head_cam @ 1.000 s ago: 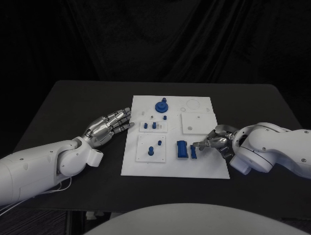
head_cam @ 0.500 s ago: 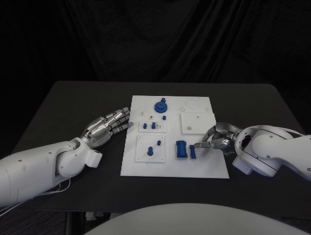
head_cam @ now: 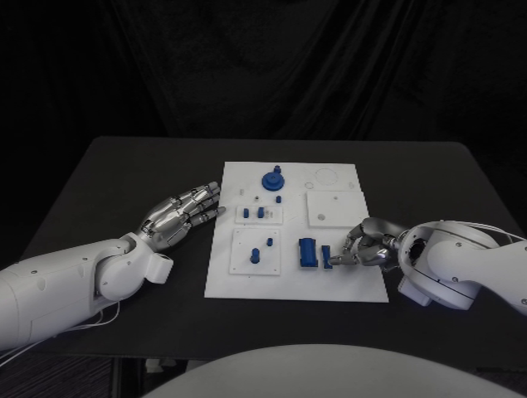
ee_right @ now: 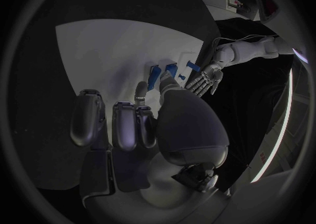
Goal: Assemble the parts on the task board
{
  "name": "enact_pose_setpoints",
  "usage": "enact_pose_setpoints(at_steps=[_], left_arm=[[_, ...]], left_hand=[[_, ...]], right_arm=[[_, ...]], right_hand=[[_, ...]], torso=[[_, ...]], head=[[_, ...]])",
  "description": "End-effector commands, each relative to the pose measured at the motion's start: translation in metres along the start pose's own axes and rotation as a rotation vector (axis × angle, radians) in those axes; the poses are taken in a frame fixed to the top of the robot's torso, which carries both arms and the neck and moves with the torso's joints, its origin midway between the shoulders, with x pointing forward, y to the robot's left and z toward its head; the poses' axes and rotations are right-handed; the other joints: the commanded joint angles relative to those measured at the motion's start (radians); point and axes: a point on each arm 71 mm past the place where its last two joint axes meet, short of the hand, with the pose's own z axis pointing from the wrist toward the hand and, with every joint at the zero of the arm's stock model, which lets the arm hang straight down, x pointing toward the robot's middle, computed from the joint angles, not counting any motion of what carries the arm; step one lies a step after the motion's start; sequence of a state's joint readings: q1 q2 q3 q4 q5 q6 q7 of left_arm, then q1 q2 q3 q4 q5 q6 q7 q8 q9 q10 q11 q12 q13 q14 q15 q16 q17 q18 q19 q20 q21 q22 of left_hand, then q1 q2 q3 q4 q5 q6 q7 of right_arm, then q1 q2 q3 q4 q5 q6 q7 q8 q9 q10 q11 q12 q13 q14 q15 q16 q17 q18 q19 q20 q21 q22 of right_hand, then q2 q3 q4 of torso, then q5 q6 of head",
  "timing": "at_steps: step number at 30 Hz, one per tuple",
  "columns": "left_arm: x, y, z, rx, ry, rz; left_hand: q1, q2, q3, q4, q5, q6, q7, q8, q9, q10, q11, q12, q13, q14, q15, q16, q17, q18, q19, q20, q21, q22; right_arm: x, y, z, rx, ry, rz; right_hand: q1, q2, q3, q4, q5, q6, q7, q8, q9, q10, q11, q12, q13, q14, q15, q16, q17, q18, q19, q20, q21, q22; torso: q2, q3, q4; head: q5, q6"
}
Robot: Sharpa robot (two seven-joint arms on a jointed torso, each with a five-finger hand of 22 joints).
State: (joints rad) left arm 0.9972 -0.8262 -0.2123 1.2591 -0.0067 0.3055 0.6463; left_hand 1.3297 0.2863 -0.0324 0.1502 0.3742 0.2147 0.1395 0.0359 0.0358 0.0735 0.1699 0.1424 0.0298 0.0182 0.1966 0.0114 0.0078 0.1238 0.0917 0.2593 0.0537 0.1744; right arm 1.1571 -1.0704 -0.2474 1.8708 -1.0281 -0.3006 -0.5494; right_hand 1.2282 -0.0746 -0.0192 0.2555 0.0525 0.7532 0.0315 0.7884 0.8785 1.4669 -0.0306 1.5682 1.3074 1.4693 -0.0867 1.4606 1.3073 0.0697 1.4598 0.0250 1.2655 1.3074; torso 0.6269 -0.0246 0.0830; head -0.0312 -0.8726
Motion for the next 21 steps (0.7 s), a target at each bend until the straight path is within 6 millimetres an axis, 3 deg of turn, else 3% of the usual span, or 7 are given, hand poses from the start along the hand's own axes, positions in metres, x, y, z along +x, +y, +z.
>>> enact_pose_setpoints(at_steps=[1,4,21], left_arm=[[0.0018,-0.0003,0.0008,0.019,0.005,-0.011],[0.002,-0.0001,0.001,0.018,0.006,-0.012],[0.0021,0.0003,0.0006,0.014,0.007,-0.013]], left_hand=[[-0.004,-0.003,0.002,-0.003,0.006,0.006,0.015,0.004,0.002,0.001,0.004,0.005,0.002,0.004,0.002,0.004,0.001,0.014,0.003,0.006,0.005,0.0],[-0.004,-0.003,0.002,-0.003,0.006,0.006,0.015,0.004,0.002,0.001,0.004,0.005,0.002,0.004,0.002,0.004,0.001,0.014,0.003,0.006,0.005,0.0],[-0.004,-0.003,0.002,-0.003,0.006,0.006,0.015,0.004,0.002,0.001,0.004,0.005,0.002,0.004,0.002,0.004,0.001,0.014,0.003,0.006,0.005,0.0]], right_arm=[[0.0023,0.0005,0.0001,0.007,0.004,-0.042],[0.0028,0.0008,0.0009,0.008,0.001,-0.042],[0.004,0.002,0.0087,0.019,-0.007,-0.043]], right_hand=[[0.009,0.004,-0.015,0.004,-0.005,-0.012,0.001,0.021,0.017,0.104,-0.006,0.003,0.263,0.058,-0.008,0.001,0.073,-0.005,-0.005,-0.008,-0.001,0.178],[0.011,0.007,-0.021,0.006,-0.005,-0.016,0.0,0.031,0.025,0.104,-0.007,0.003,0.263,0.056,-0.009,-0.004,0.066,-0.004,-0.008,-0.009,-0.008,0.176],[0.046,0.028,-0.032,-0.007,-0.004,-0.031,-0.002,0.063,0.052,0.104,-0.008,0.003,0.263,0.053,-0.01,-0.009,0.059,-0.002,-0.013,-0.009,-0.019,0.173]], torso=[[0.001,-0.0013,0.0012],[0.002,-0.0001,0.0007],[0.0,-0.0008,0.0006]], head=[[-0.003,0.0],[-0.002,0.0],[0.001,0.0]])
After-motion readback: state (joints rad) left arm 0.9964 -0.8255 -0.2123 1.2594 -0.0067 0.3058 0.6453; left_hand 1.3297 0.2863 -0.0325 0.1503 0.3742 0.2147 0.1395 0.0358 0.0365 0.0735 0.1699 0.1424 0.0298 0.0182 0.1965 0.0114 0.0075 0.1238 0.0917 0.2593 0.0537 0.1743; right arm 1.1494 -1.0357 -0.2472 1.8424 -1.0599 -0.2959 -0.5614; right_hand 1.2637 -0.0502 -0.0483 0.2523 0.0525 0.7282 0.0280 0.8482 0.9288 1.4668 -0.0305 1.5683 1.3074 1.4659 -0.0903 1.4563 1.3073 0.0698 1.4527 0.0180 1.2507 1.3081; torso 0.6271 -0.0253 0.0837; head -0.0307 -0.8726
